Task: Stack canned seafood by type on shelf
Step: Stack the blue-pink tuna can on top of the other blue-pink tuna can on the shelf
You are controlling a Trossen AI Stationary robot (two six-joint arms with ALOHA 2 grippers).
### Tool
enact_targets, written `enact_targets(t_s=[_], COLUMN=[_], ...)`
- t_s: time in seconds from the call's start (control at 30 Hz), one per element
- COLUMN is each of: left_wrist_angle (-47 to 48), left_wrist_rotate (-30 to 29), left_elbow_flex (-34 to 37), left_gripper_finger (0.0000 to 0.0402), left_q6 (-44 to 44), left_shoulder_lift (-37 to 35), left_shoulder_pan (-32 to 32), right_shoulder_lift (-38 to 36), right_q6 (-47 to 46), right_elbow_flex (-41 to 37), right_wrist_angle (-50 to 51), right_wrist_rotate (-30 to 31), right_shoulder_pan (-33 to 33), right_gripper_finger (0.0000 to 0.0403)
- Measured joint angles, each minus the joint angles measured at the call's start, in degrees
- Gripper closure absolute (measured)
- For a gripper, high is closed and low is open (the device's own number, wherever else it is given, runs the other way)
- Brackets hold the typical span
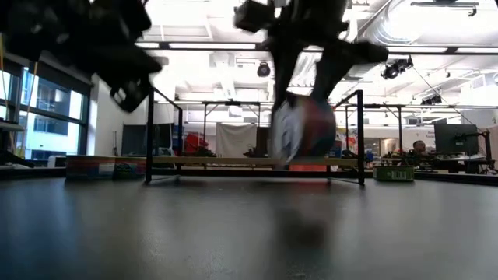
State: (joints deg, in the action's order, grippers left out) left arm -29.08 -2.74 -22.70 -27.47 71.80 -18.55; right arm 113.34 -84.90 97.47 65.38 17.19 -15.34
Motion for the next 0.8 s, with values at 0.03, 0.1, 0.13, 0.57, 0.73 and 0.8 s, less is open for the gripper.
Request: enact_targets(t_s=[0.03,0.1,0.13,0.57,0.73,0.8], left_wrist_angle=[-0.3,0.5,1.4,16.5,14.1,14.3], left_wrist_rotate=[0.4,0.3,-0.1,-2.6,-5.1,-5.3], left_elbow_flex=[-0.3,-1.6,-2.7,-16.8,-19.7,-22.3], left_gripper_finger=[0.0402,0.0402,0.0402,0.0401,0.0401,0.0401], left_q6=[0.8,2.9,3.9,16.8,19.0,19.1], left_shoulder_lift=[-0.7,-2.0,-2.4,-2.0,0.9,3.5], left_shoulder_pan=[0.3,0.9,1.3,6.0,10.9,13.5], right_shoulder_lift=[-1.4,-4.0,-5.3,-41.1,-48.5,-48.5], right_q6=[0.6,1.4,1.8,10.3,10.4,11.1], right_elbow_flex=[0.0,0.0,-0.6,-34.6,-44.8,-46.7], right_wrist_angle=[2.9,9.1,11.1,-23.9,-40.2,-45.2], right_wrist_rotate=[1.5,4.4,5.3,7.0,10.3,9.7], right_shoulder_pan=[0.7,2.2,3.1,14.6,21.6,24.1], right_gripper_finger=[0.0233,0.0233,0.0233,0.0233,0.0233,0.0233])
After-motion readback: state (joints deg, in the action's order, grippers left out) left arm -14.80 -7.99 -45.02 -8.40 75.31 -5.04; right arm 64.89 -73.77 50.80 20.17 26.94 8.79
